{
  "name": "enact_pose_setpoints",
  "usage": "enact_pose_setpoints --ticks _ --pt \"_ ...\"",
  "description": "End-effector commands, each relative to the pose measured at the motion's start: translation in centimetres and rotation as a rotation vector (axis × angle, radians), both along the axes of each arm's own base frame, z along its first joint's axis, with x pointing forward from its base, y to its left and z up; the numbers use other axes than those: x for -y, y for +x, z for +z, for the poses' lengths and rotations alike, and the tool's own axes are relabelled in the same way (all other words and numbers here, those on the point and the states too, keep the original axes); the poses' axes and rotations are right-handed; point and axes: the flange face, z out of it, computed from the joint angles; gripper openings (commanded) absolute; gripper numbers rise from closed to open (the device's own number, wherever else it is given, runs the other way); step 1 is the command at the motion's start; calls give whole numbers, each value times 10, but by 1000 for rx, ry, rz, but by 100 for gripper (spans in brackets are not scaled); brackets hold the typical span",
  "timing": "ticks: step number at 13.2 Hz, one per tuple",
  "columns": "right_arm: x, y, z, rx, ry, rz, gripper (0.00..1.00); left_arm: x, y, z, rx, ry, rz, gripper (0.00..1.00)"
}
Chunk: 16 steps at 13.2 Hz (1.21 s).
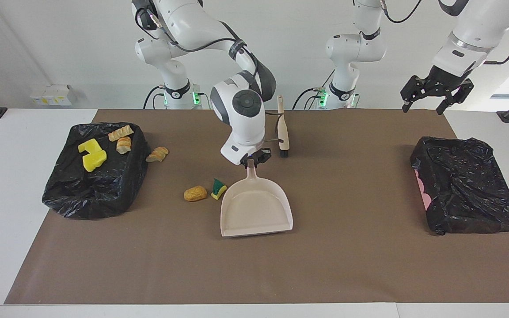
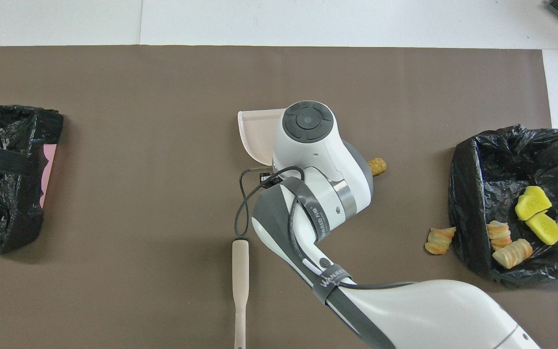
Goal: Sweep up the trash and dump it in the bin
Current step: 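Bring the dustpan back and set it on the table with the right gripper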
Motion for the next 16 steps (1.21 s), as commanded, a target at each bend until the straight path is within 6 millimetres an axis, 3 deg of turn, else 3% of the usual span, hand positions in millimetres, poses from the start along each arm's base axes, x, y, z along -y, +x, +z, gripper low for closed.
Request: enact_pose_setpoints --ticks 1,2,3,5,8,10,12,13,16 --pt "-12 17 1 0 19 -93 0 0 -8 5 -26 19 -3 100" --pt "-10 18 1 -9 25 -132 0 -1 -7 6 -20 18 0 100" --pt "-9 18 -1 -15 40 -135 99 -1 -7 6 -20 18 1 100" --pt "-13 11 3 -10 56 -115 100 -1 -9 6 -28 19 1 100" --pt "-4 -10 32 -28 40 -95 100 9 -9 6 -21 19 -16 100" --pt "-34 -58 37 -38 43 -118 100 15 -6 6 -3 12 -27 100" --pt "-45 -90 37 -44 25 -152 100 32 -1 -3 22 12 -57 100" --pt "-57 -115 38 -50 12 -127 100 43 4 -12 25 12 -75 100" --pt "-70 -175 29 -32 -4 -131 100 93 19 -47 82 -1 -103 100"
